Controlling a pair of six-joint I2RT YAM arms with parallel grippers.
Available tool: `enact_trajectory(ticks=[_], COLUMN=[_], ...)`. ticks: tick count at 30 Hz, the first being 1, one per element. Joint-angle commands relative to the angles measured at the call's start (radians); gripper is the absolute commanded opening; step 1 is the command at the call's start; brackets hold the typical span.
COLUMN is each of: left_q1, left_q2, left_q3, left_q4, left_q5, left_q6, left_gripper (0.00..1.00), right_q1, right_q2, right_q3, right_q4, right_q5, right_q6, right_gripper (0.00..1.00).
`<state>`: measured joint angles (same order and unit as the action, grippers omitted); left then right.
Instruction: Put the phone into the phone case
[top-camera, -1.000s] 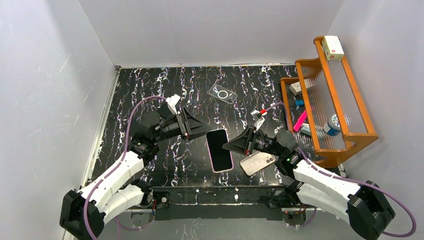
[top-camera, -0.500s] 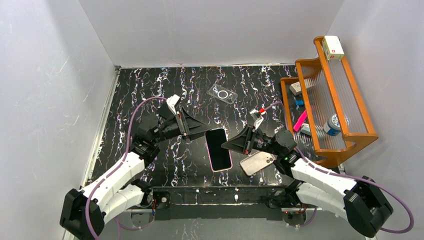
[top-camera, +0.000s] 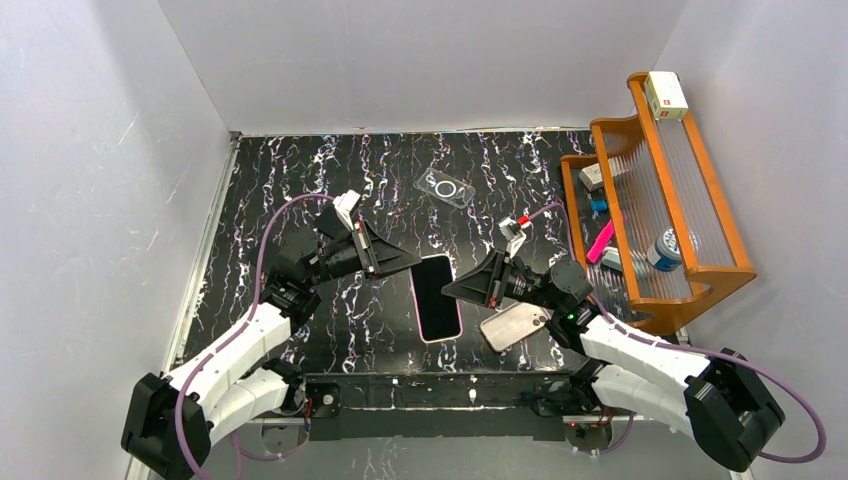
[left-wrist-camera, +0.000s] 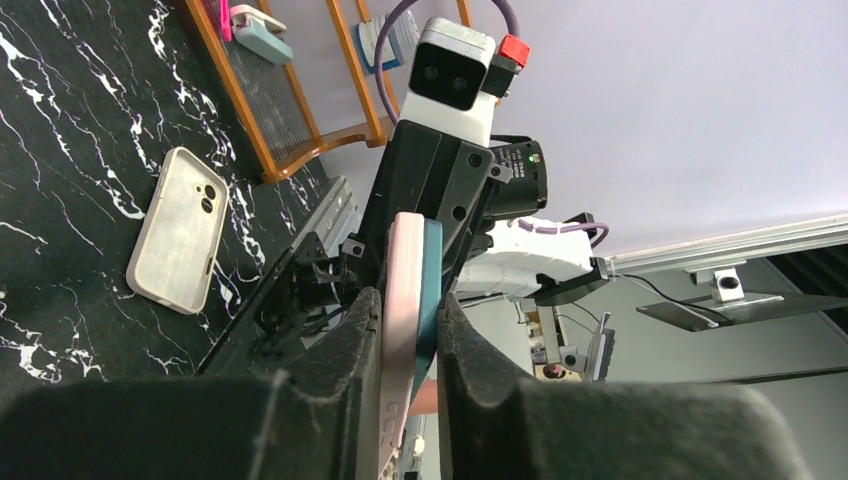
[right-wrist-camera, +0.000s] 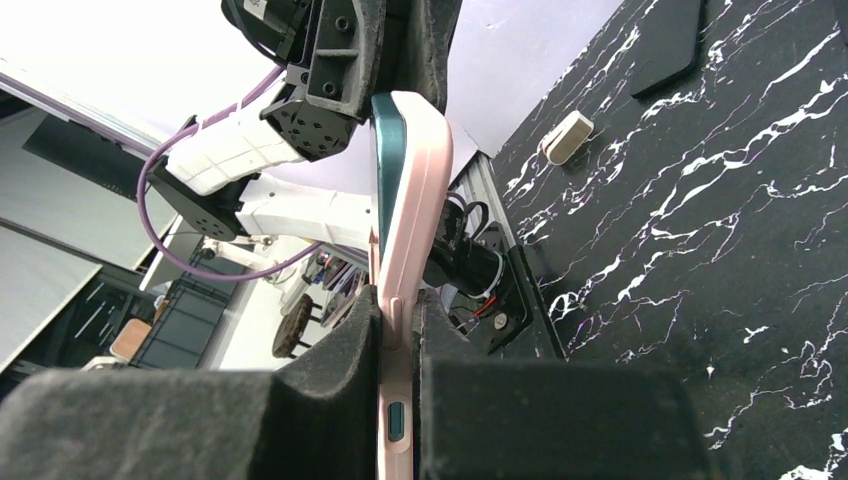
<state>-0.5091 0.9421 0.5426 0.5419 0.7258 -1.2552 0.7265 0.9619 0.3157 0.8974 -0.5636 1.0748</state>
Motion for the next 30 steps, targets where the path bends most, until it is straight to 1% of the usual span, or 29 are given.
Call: enact_trajectory(ticks=[1, 5, 7, 9, 10, 11, 12, 13, 14, 15, 17, 19, 22, 24, 28, 30], left_q1=[-0.003, -0.002, -0.002, -0.003, -0.003, -0.003, -0.003, -0.003, -0.004, -0.003, -0.003, -0.003, -0.003, -0.003, -0.003, -0.003], left_q2=[0.005, 0.016, 0.021, 0.019, 0.016, 0.01, 0.003, -0.001, -0.004, -0.015, -0.045, -0.077, -0.079, -0.061, -0.037, -0.033], left_q3=[0.003, 0.014, 0.014, 0.013, 0.016, 0.018, 0.022, 0.024, 0.028, 0.032, 0.032, 0.029, 0.032, 0.032, 0.021, 0.019], left_q4=[0.01, -0.03, -0.046, -0.046, -0.046, -0.046, -0.047, -0.048, -0.048, -0.048, -0.048, -0.049, -0.054, -0.054, -0.055, -0.057], left_q5=[0.05, 0.061, 0.062, 0.065, 0.066, 0.063, 0.062, 0.056, 0.049, 0.037, 0.004, -0.036, -0.056, -0.043, -0.025, -0.021], left_q6=[0.028, 0.094, 0.115, 0.115, 0.114, 0.109, 0.092, 0.059, 0.038, 0.023, 0.006, -0.006, -0.007, 0.006, 0.038, 0.055], left_gripper=[0.0, 0.0, 0.0, 0.0, 0.0, 0.0, 0.02, 0.1, 0.21, 0.33, 0.47, 0.54, 0.54, 0.5, 0.39, 0.36], right_q1=[0.001, 0.001, 0.002, 0.001, 0.001, 0.002, 0.001, 0.001, 0.001, 0.001, 0.001, 0.001, 0.002, 0.002, 0.001, 0.002], right_q2=[-0.014, -0.002, 0.012, 0.034, 0.045, 0.054, 0.062, 0.068, 0.07, 0.069, 0.062, 0.058, 0.064, 0.07, 0.07, 0.069], right_q3=[0.027, 0.05, 0.063, 0.076, 0.082, 0.084, 0.084, 0.083, 0.08, 0.078, 0.076, 0.075, 0.077, 0.076, 0.077, 0.081], right_q4=[0.047, 0.026, 0.031, 0.042, 0.051, 0.071, 0.094, 0.127, 0.146, 0.159, 0.171, 0.171, 0.173, 0.181, 0.179, 0.167], right_q5=[0.031, 0.028, 0.022, 0.011, 0.006, -0.003, -0.009, -0.012, -0.011, -0.008, 0.004, 0.013, 0.011, 0.011, 0.021, 0.028], right_q6=[-0.02, -0.022, -0.015, -0.006, 0.0, 0.004, 0.01, 0.014, 0.016, 0.015, 0.008, 0.001, 0.001, 0.006, 0.006, 0.0], right_gripper=[0.18, 0.33, 0.37, 0.38, 0.35, 0.22, 0.13, 0.06, 0.02, 0.01, 0.01, 0.01, 0.01, 0.01, 0.03, 0.04])
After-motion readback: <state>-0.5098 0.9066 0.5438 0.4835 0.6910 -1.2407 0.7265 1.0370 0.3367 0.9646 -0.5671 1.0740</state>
